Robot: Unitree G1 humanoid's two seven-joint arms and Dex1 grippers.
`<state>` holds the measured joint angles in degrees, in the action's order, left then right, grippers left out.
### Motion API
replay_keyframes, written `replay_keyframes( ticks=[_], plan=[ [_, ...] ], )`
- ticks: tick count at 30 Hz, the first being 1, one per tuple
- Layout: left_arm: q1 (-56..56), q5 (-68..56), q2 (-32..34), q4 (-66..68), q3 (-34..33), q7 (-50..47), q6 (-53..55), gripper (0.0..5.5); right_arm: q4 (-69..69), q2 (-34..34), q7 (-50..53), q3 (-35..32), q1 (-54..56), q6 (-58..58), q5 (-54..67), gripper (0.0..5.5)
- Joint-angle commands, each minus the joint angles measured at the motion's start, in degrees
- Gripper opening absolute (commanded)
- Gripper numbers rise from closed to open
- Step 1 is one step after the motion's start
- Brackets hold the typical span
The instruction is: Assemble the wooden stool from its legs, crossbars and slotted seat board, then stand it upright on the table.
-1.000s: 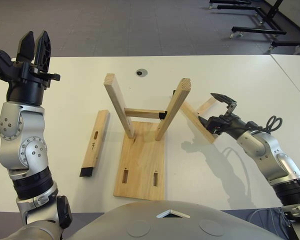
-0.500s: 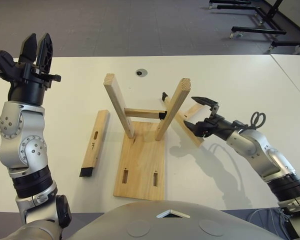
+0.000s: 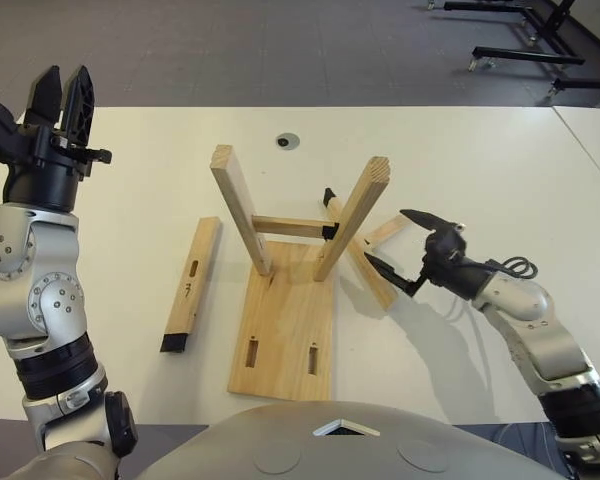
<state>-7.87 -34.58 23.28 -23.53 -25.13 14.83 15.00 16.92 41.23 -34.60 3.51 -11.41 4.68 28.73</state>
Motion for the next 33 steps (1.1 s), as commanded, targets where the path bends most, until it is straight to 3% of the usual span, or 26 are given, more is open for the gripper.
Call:
replay_keyframes(
  ticks=[1, 4, 7, 14, 21, 28, 33],
  plan=[
    [2.9, -0.1, -1.1, -2.2, -0.3, -0.9, 0.3, 1.81, 7.6, 0.3, 1.0, -5.9, -2.4, 7.1, 6.1, 5.39],
    [4.2, -0.1, -1.3, -3.5, -0.4, -1.5, 0.4, 1.81, 11.1, 0.9, 0.6, -8.4, -4.6, 10.0, 7.0, 5.39],
    [4.8, -0.5, -1.1, -4.8, -1.1, -2.0, 0.8, 1.81, 14.3, 2.8, -2.2, -9.4, -13.8, 10.0, 3.3, 5.39],
    [4.6, -0.8, -0.9, -5.1, -0.2, -2.6, 1.6, 1.81, 13.2, 1.2, -2.3, -5.0, -16.2, 12.3, -3.4, 5.39],
    [1.5, -0.7, 0.1, -2.8, 1.1, -1.3, 2.3, 1.81, 9.6, -4.1, 4.1, 2.1, -12.0, 16.1, -12.5, 3.99],
    [1.2, -0.2, -0.3, -2.6, 1.5, -1.4, 1.7, 1.81, 9.2, -4.9, 7.7, 4.2, -12.0, 10.6, -23.6, 2.68],
    [0.7, 0.0, -0.4, -2.2, 1.7, -1.4, 1.4, 1.81, 6.3, -5.1, 5.2, 3.5, -11.5, 10.5, -23.6, 1.81]
  ],
)
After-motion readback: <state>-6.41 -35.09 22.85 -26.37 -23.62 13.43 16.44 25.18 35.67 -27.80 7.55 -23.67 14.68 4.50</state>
